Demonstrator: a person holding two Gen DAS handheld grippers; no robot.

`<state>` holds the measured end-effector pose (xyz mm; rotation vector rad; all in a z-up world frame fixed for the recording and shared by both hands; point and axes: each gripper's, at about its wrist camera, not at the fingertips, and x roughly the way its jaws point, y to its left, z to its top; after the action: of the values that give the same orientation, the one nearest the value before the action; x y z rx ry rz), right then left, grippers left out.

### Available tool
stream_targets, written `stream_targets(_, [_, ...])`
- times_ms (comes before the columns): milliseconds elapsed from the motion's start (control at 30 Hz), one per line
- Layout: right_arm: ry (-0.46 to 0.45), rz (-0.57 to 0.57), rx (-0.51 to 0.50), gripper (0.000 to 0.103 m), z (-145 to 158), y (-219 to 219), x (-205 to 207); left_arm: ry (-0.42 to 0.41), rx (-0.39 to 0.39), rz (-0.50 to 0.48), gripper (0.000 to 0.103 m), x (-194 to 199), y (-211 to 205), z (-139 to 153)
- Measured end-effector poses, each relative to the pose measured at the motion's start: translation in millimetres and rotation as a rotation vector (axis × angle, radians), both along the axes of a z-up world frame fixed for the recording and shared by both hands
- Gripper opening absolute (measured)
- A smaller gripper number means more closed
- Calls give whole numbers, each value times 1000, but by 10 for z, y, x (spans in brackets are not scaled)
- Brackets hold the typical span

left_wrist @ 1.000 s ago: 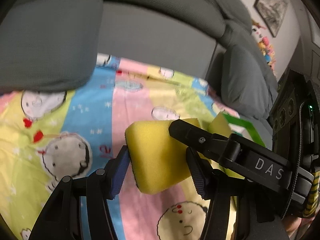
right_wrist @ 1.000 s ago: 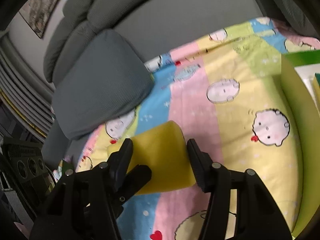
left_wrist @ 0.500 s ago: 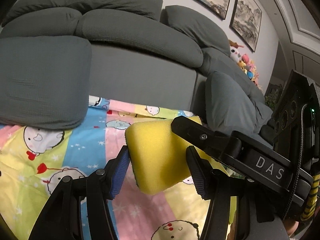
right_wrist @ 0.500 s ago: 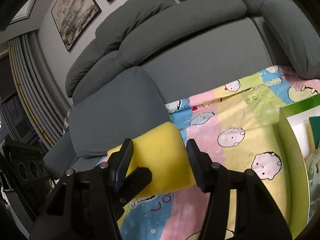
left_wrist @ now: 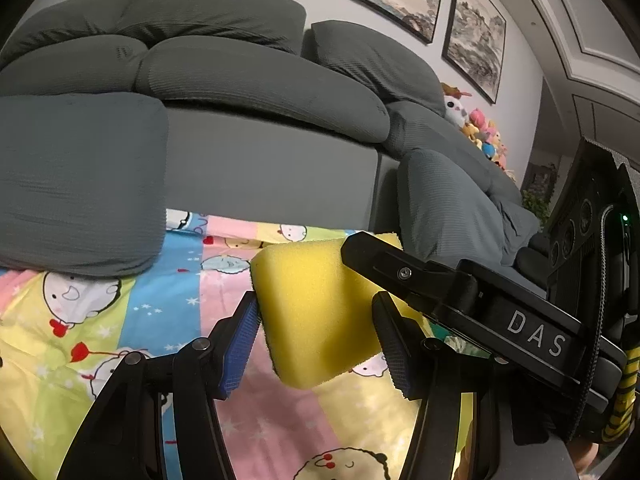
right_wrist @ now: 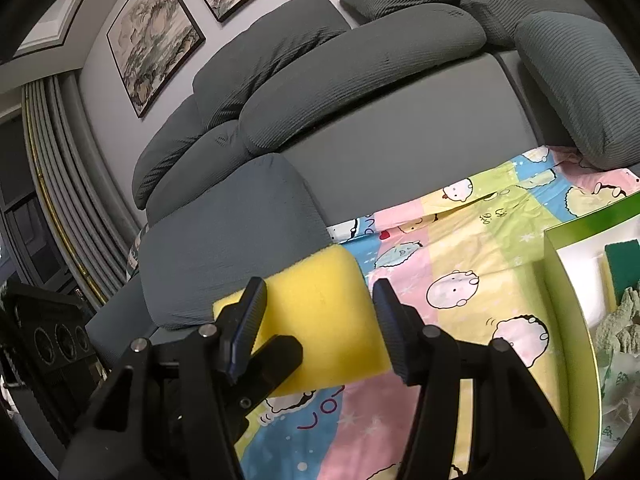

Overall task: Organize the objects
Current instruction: 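Carry the yellow sponge with the right gripper over the green-rimmed box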

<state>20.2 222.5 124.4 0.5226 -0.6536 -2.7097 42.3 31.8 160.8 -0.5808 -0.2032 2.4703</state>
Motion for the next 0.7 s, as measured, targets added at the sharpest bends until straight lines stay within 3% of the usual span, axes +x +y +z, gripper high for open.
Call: stream_targets(700, [-24,-162,8,54,59,394,234,-8,32,-132,58,84,463,32])
